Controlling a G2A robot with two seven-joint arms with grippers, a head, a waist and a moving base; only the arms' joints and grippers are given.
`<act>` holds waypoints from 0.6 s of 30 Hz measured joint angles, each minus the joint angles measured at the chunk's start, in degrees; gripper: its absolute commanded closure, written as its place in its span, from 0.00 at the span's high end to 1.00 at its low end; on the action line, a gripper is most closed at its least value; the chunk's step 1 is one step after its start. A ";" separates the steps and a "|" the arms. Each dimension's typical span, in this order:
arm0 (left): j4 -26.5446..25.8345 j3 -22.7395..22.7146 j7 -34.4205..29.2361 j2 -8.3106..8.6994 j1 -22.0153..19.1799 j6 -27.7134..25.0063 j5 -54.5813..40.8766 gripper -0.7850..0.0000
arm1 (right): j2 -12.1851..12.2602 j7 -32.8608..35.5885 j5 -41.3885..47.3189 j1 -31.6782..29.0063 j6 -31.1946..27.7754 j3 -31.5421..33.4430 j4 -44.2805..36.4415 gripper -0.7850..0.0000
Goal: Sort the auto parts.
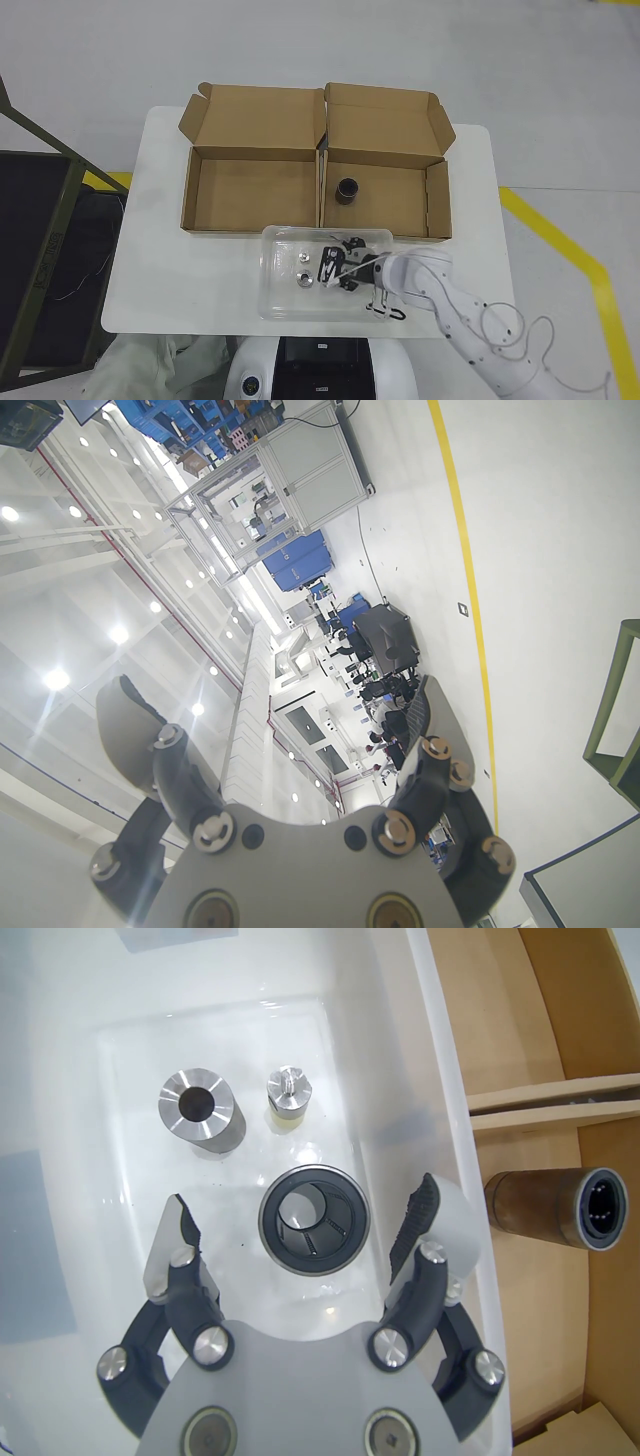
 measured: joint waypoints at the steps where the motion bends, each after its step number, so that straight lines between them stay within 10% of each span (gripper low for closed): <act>1: 0.00 0.00 0.00 0.00 0.00 0.00 0.00 1.00 | -0.04 -0.01 0.13 0.14 0.02 -0.09 0.27 0.84; 10: 0.00 0.00 0.00 0.00 0.00 0.00 0.00 1.00 | -0.24 0.15 0.94 1.32 0.12 -0.29 1.77 0.44; 15: 0.00 0.00 0.00 0.00 0.00 0.00 0.00 1.00 | -0.11 0.33 1.21 1.25 0.00 0.17 1.34 0.00; 18: 0.00 0.00 0.00 0.00 0.00 0.00 0.00 1.00 | 0.02 0.30 1.21 0.96 -0.23 0.46 0.62 0.00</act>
